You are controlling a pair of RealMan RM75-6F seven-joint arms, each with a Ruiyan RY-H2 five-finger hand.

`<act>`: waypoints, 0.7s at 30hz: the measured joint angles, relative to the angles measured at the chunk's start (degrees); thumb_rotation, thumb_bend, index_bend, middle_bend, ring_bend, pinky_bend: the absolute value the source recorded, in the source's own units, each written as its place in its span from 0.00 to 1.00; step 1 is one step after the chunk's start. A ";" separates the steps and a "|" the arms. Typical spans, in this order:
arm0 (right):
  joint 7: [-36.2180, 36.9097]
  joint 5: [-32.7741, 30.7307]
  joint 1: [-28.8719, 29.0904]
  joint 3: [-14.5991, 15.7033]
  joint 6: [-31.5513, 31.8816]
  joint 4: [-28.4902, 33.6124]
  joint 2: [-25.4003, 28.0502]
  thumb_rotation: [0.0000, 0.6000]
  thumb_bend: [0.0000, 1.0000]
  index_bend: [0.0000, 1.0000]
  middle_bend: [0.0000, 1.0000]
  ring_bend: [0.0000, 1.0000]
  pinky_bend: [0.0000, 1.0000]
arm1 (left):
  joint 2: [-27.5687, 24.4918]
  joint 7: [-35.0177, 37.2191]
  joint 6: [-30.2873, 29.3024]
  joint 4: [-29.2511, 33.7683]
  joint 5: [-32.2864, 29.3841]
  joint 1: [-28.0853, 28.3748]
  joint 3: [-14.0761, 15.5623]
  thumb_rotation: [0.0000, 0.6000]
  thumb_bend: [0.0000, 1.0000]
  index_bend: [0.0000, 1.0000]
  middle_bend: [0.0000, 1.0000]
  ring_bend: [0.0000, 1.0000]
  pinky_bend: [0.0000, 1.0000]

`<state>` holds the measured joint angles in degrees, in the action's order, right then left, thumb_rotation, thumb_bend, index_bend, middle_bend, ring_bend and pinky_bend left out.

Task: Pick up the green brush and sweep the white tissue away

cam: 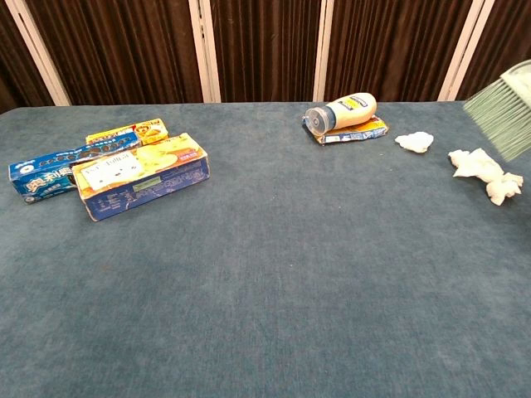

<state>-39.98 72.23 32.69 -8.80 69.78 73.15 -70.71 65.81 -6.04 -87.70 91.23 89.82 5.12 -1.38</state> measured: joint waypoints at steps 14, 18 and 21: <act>0.55 3.39 -5.81 5.82 4.13 19.01 -7.44 1.00 0.52 0.82 1.00 1.00 0.95 | -0.03 -0.14 0.51 0.37 -0.40 0.10 0.01 1.00 0.09 0.00 0.00 0.00 0.00; -1.08 3.56 -6.04 6.37 4.15 19.82 -11.66 1.00 0.52 0.57 1.00 1.00 0.95 | -0.18 0.04 0.54 0.47 -0.44 0.06 0.06 1.00 0.09 0.00 0.00 0.00 0.00; -3.23 2.97 -6.18 6.49 4.10 19.69 -14.23 1.00 0.48 0.34 1.00 1.00 0.95 | -0.39 0.33 0.61 0.58 -0.69 -0.01 0.04 1.00 0.09 0.00 0.00 0.00 0.00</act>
<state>-43.20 75.20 26.51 -2.31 73.88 92.84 -84.94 65.42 -5.72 -87.08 91.82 89.12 5.11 -1.33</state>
